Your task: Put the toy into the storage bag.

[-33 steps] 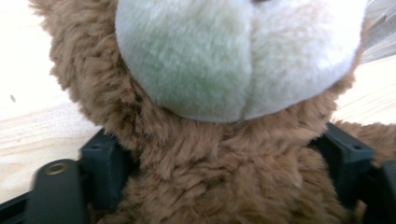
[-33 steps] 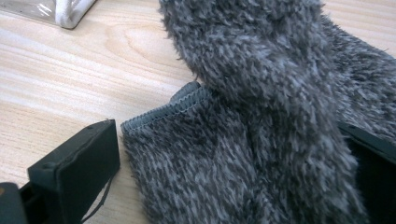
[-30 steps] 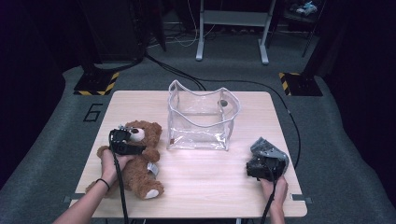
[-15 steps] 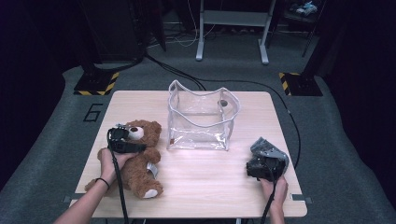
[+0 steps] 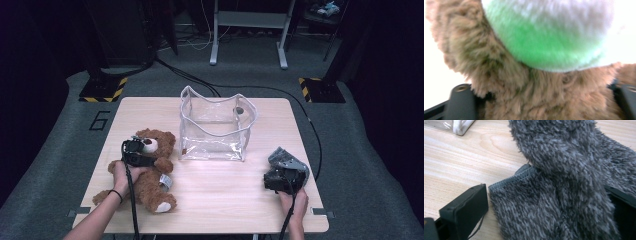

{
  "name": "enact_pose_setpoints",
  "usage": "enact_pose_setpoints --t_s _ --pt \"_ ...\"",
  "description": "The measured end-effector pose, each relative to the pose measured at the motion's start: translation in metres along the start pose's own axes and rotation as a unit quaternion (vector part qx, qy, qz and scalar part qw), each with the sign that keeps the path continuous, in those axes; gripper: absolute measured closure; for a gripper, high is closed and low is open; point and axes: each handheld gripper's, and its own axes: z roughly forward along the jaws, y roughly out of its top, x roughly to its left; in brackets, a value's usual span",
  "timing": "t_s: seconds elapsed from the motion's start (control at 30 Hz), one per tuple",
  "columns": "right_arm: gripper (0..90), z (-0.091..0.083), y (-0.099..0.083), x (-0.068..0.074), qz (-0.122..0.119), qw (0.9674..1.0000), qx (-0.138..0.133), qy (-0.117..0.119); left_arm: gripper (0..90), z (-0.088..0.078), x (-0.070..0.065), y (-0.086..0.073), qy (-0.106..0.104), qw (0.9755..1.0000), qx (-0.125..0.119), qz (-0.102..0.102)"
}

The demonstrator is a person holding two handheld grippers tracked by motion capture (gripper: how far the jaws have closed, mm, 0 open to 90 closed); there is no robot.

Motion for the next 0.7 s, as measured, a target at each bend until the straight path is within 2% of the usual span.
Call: enact_pose_setpoints --t_s 0.13,0.27,0.3,0.33,0.47,0.6,0.7 --pt "0.5 0.000 0.000 0.000 0.005 1.0000 0.002 0.001 37.1 -0.007 0.003 -0.007 -0.001 0.9995 -0.028 0.012" --pt "0.7 0.000 0.000 0.000 0.003 1.0000 0.001 0.000 40.6 -0.012 0.001 -0.010 0.002 0.9986 -0.050 0.019" --pt "0.8 0.000 0.000 0.000 0.002 1.0000 0.001 0.000 41.1 -0.014 -0.001 -0.010 0.002 0.9981 -0.060 0.013" --pt "0.9 0.000 0.000 0.000 0.003 1.0000 0.000 0.000 41.2 -0.017 -0.001 -0.010 0.005 0.9978 -0.059 0.029" --pt "1.3 -0.001 0.000 0.000 0.004 1.0000 0.001 -0.001 42.2 -0.026 -0.003 -0.012 0.002 0.9967 -0.078 0.023" --pt "1.3 -0.001 0.000 0.000 0.006 1.0000 -0.001 0.001 42.7 -0.034 -0.003 -0.012 -0.001 0.9962 -0.083 0.025" --pt "1.4 -0.001 0.000 0.000 0.006 1.0000 -0.001 0.001 43.4 -0.041 -0.005 -0.009 0.000 0.9947 -0.100 0.024"
